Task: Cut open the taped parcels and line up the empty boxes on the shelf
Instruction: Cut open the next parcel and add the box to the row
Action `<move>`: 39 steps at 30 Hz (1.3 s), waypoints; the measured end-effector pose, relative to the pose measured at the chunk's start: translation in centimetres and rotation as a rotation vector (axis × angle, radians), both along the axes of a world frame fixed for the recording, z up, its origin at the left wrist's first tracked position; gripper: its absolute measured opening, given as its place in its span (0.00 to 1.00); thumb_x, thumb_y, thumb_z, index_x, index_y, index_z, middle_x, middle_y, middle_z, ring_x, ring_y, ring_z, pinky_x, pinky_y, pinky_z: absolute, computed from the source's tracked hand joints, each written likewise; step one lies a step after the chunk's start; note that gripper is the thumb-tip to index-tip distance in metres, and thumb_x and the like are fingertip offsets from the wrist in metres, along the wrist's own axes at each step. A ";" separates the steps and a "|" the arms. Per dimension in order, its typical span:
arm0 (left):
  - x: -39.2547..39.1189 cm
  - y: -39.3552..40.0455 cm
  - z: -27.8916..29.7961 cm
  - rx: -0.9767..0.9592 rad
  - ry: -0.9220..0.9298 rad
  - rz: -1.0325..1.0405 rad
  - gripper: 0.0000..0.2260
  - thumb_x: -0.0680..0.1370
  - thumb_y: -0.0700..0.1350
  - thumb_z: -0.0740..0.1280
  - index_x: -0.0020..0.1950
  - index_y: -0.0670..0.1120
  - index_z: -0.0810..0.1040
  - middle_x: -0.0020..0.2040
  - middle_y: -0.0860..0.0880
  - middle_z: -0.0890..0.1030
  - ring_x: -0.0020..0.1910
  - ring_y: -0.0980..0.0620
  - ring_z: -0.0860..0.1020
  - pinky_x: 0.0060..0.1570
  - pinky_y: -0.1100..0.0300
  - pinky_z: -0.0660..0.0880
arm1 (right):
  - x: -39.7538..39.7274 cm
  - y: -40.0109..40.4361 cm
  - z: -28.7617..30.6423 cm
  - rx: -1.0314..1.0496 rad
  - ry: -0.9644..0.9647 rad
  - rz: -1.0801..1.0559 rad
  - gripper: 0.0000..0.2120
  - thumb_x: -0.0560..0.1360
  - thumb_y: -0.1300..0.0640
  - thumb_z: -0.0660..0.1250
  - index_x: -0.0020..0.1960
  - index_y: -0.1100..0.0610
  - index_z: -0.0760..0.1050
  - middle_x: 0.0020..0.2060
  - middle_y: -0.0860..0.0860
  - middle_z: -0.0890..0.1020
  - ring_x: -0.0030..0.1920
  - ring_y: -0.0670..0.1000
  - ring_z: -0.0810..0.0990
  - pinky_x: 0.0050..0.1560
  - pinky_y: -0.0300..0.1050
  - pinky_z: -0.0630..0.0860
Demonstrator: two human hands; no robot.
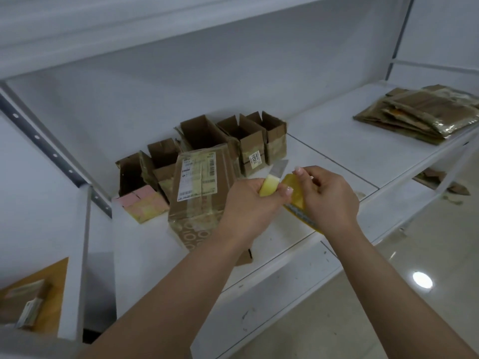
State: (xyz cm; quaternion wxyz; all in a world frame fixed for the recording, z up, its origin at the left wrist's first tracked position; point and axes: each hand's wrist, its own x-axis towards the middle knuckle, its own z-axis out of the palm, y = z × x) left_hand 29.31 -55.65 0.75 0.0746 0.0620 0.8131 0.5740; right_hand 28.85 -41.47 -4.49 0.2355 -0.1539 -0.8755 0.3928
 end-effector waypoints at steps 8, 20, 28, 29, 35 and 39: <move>0.8 -5.0 1.7 -0.066 0.125 0.105 0.12 0.74 0.51 0.73 0.44 0.41 0.83 0.29 0.49 0.78 0.27 0.53 0.77 0.30 0.60 0.75 | -2.2 -1.6 -0.7 0.141 0.028 -0.029 0.15 0.82 0.44 0.57 0.55 0.48 0.80 0.40 0.48 0.82 0.39 0.52 0.75 0.32 0.40 0.62; -0.4 -18.4 -7.7 -0.468 0.067 0.565 0.13 0.84 0.47 0.57 0.54 0.41 0.77 0.45 0.40 0.78 0.44 0.41 0.76 0.44 0.53 0.68 | -4.7 -0.4 -12.4 0.572 -0.055 0.166 0.24 0.75 0.43 0.55 0.53 0.62 0.77 0.38 0.61 0.83 0.35 0.63 0.81 0.38 0.53 0.77; -0.4 -20.9 -15.2 -0.802 -0.257 0.355 0.13 0.82 0.40 0.56 0.66 0.39 0.70 0.58 0.39 0.72 0.49 0.45 0.72 0.50 0.56 0.72 | -5.0 -0.9 -11.7 0.285 -0.072 0.105 0.35 0.74 0.34 0.47 0.56 0.62 0.74 0.45 0.59 0.83 0.51 0.63 0.80 0.56 0.55 0.68; -0.3 -21.0 -15.4 -0.818 -0.270 0.354 0.15 0.82 0.41 0.57 0.68 0.40 0.69 0.62 0.39 0.71 0.55 0.42 0.72 0.55 0.54 0.72 | -4.9 -1.1 -10.8 0.251 -0.033 0.105 0.34 0.74 0.34 0.47 0.57 0.60 0.75 0.47 0.57 0.82 0.53 0.63 0.79 0.57 0.55 0.67; 0.3 -17.8 -9.0 -0.005 0.167 0.603 0.17 0.82 0.51 0.61 0.70 0.47 0.73 0.66 0.50 0.74 0.55 0.64 0.76 0.47 0.78 0.71 | -2.9 -4.4 -3.1 0.012 0.252 0.234 0.22 0.80 0.40 0.53 0.61 0.53 0.77 0.53 0.49 0.80 0.52 0.46 0.77 0.58 0.54 0.75; 0.5 -14.6 -6.1 0.171 0.408 0.374 0.20 0.79 0.60 0.64 0.66 0.52 0.76 0.62 0.51 0.78 0.59 0.56 0.77 0.50 0.67 0.77 | -0.6 -8.1 -0.2 -0.061 0.250 0.353 0.22 0.76 0.36 0.58 0.61 0.47 0.77 0.52 0.47 0.78 0.52 0.43 0.77 0.51 0.35 0.73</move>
